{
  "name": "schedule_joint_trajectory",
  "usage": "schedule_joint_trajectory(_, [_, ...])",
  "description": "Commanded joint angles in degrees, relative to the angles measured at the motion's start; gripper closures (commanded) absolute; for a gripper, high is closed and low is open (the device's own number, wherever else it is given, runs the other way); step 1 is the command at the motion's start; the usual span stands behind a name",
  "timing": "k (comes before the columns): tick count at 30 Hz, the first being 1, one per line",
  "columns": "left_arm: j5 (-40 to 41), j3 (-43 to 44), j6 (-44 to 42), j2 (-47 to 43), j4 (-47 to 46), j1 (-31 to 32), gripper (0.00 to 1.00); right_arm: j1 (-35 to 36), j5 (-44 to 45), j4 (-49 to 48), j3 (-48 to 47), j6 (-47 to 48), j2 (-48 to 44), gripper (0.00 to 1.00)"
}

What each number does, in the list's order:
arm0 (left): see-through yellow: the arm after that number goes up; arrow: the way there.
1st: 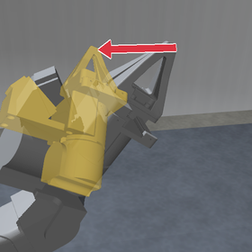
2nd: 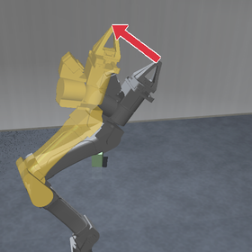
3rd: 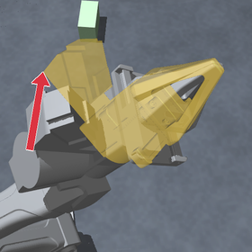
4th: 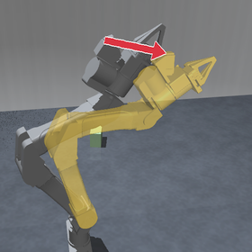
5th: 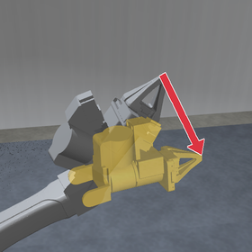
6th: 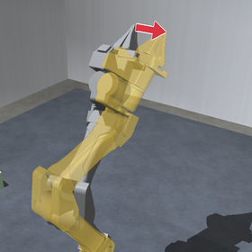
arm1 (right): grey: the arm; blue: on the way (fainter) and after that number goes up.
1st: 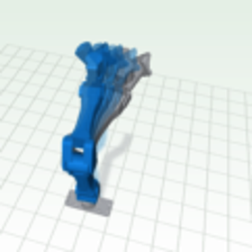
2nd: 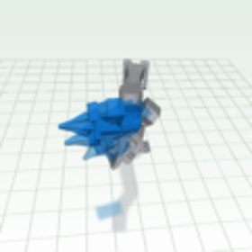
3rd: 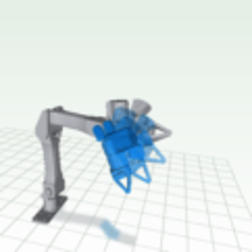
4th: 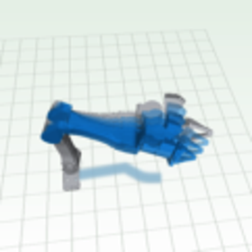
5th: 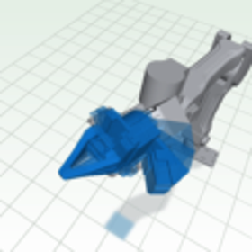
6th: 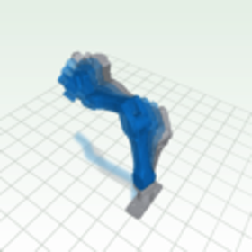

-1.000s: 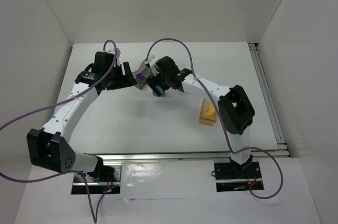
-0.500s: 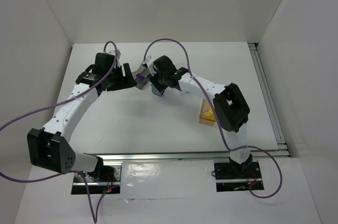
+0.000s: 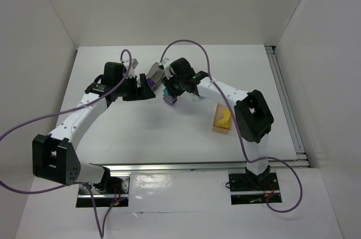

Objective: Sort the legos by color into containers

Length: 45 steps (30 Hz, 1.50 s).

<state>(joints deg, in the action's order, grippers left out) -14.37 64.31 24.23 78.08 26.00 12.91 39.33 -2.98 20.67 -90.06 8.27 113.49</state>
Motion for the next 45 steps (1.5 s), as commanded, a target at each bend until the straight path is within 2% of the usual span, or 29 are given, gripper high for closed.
schedule_joint_trajectory(1, [-19.3,-3.3,-4.1,-0.7,-11.6,0.3,0.14,-3.9,-12.4,-2.1,5.5,-5.4,-13.0,0.83])
schedule_joint_trajectory(3, [-26.1,-5.7,-4.1,-0.1,-15.6,0.8,0.12,-7.3,-18.4,-4.5,9.4,-8.3,-17.1,0.84])
schedule_joint_trajectory(4, [-27.5,-6.3,-3.3,0.4,-19.1,0.8,0.12,-8.3,-23.5,-5.2,12.8,-9.1,-20.7,0.84])
schedule_joint_trajectory(7, [-31.7,-7.5,-3.3,0.9,-21.9,1.4,0.12,-12.2,-31.6,-5.8,18.0,-11.4,-25.9,0.85])
schedule_joint_trajectory(10, [-34.7,-8.2,-3.9,0.9,-25.6,2.6,0.12,-15.8,-38.6,-7.3,20.9,-13.5,-28.4,0.88])
schedule_joint_trajectory(12, [-39.2,-8.8,-5.0,2.1,-27.9,2.7,0.09,-17.4,-44.7,-7.8,22.9,-14.2,-30.2,0.89])
schedule_joint_trajectory(15, [-45.8,-5.5,-6.8,5.2,-27.9,4.0,0.07,-18.7,-50.3,-9.2,24.9,-15.8,-32.0,0.89])
schedule_joint_trajectory(17, [-47.3,-3.0,-7.7,6.6,-27.1,4.7,0.06,-19.4,-53.1,-10.8,26.5,-17.2,-32.7,0.89])
schedule_joint_trajectory(23, [-48.5,3.3,-14.6,11.8,-19.5,6.4,0.08,-20.0,-56.4,-13.0,27.7,-19.3,-34.0,0.89])
schedule_joint_trajectory(26, [-49.8,3.9,-15.4,12.4,-17.9,7.0,0.09,-20.0,-57.0,-13.6,27.1,-20.0,-34.0,0.89])
schedule_joint_trajectory(37, [-52.4,2.2,-13.3,14.1,-22.4,8.7,0.25,-20.0,-58.7,-17.2,27.7,-22.5,-32.4,0.89])
schedule_joint_trajectory(39, [-52.4,2.2,-12.3,14.1,-23.3,8.7,0.33,-20.0,-58.2,-16.0,27.7,-22.5,-32.4,0.89])
schedule_joint_trajectory(41, [-52.4,2.8,-13.1,14.1,-22.4,8.7,0.72,-20.0,-56.9,-15.3,27.7,-22.0,-32.4,0.89])
schedule_joint_trajectory(42, [-52.4,3.8,-13.2,14.7,-21.4,8.7,0.83,-20.0,-56.3,-14.7,27.7,-21.5,-32.4,0.89])
schedule_joint_trajectory(44, [-51.7,4.6,-13.9,15.3,-19.2,8.7,1.00,-20.0,-55.1,-13.5,27.1,-20.1,-32.4,0.89])
schedule_joint_trajectory(45, [-51.7,4.6,-13.9,16.0,-19.2,8.7,1.00,-20.0,-54.2,-13.5,27.1,-20.1,-32.4,0.89])
